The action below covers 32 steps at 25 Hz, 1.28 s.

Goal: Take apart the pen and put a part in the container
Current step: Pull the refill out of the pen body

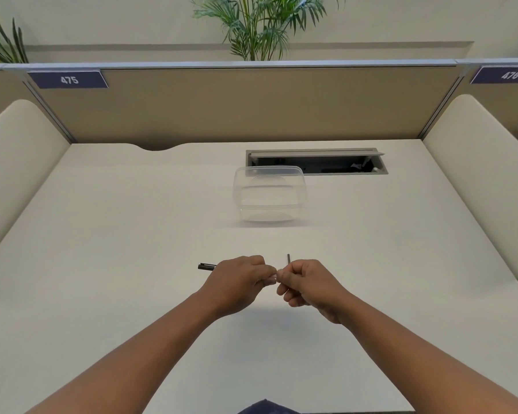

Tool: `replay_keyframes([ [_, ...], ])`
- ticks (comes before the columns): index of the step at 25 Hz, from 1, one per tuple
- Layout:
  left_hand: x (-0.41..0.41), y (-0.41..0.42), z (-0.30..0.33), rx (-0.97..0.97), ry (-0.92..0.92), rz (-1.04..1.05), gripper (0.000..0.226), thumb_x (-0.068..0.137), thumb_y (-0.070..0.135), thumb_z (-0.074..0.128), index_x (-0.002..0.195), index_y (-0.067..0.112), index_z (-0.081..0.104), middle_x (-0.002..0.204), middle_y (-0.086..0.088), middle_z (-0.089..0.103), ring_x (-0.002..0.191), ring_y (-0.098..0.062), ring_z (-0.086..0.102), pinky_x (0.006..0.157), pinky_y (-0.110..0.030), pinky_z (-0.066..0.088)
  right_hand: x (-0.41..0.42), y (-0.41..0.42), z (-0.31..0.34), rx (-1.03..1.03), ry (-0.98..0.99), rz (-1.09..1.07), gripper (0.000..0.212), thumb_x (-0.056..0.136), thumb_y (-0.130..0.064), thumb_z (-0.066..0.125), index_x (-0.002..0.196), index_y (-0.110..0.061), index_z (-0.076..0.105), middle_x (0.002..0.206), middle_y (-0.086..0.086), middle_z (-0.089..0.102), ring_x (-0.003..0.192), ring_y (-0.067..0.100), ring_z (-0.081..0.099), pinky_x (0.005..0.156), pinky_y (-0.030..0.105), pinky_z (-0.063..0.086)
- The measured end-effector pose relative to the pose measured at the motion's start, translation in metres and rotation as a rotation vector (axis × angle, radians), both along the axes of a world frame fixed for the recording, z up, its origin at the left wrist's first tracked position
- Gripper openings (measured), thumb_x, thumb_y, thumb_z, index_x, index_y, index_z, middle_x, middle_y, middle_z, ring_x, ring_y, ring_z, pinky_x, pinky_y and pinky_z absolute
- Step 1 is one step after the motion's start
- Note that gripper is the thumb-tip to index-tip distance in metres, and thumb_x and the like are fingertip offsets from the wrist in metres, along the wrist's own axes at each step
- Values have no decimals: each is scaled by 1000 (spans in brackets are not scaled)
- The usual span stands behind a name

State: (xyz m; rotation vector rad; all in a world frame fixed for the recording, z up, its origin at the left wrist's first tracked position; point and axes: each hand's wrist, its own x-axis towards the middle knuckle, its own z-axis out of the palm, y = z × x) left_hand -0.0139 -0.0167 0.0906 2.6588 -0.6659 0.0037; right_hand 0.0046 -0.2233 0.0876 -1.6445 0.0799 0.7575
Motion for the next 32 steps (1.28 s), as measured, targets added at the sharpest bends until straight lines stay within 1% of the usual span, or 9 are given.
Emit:
replay_keyframes([
  [6, 1, -1, 0, -29, 67, -17, 22, 102, 38, 49, 106, 32, 69, 81, 8, 58, 67, -12, 50, 54, -31, 43, -2, -5, 2, -111, -220, 64, 5, 93, -12, 67, 89, -9, 69, 72, -3, 74, 61, 4, 61, 58, 20, 50],
  [9, 0, -2, 0, -34, 86, -20, 23, 103, 40, 46, 111, 38, 67, 80, 10, 56, 68, -10, 50, 54, -30, 41, -3, -5, 4, -183, -339, 96, 13, 93, -9, 66, 82, -17, 69, 69, -9, 72, 63, 0, 60, 59, 17, 48],
  [14, 0, -2, 1, -35, 103, -1, 28, 101, 43, 40, 117, 42, 63, 77, 13, 52, 67, -10, 47, 53, -28, 36, -6, -6, 1, -265, -474, 93, 25, 91, -5, 65, 76, -24, 67, 66, -18, 66, 65, 3, 57, 64, 22, 48],
  [18, 3, -1, 2, -7, 86, 9, 28, 102, 43, 41, 119, 42, 62, 80, 10, 56, 69, -14, 54, 54, -31, 43, -4, -6, 3, -212, -432, 64, 12, 92, -14, 69, 85, -23, 70, 72, -10, 68, 65, 6, 59, 69, 29, 54],
  [19, 3, 0, 2, 0, 79, 11, 26, 103, 42, 43, 119, 42, 63, 80, 10, 55, 68, -15, 54, 54, -31, 44, -3, -6, 4, -176, -386, 54, 6, 92, -20, 70, 87, -23, 71, 74, -8, 69, 65, 7, 61, 66, 27, 55],
  [21, 4, 1, 2, 19, 60, 11, 25, 103, 40, 44, 118, 40, 64, 79, 10, 54, 66, -14, 53, 53, -31, 43, -2, -6, 4, -128, -308, 31, 11, 93, -29, 69, 88, -20, 73, 76, -5, 73, 65, 5, 64, 64, 22, 55],
  [26, 0, 0, -1, 18, 62, 0, 25, 103, 38, 47, 119, 36, 66, 83, 9, 60, 68, -16, 56, 54, -33, 48, -1, -10, 0, -137, -298, 23, 4, 90, -14, 71, 88, -18, 72, 75, -7, 69, 66, 6, 62, 66, 24, 57],
  [29, -1, 0, -3, 36, 53, -1, 25, 103, 39, 47, 119, 36, 66, 84, 9, 60, 67, -15, 54, 53, -32, 47, -2, -12, -2, -123, -269, 48, 3, 91, -19, 72, 90, -20, 74, 73, -10, 69, 68, 5, 63, 68, 21, 56],
  [32, -2, -1, -4, 46, 58, -3, 25, 103, 39, 47, 119, 36, 66, 83, 9, 59, 66, -13, 51, 53, -32, 46, -2, -13, -3, -232, -314, 97, 9, 92, -23, 70, 85, -25, 76, 71, -18, 70, 65, -2, 60, 65, 19, 53],
])
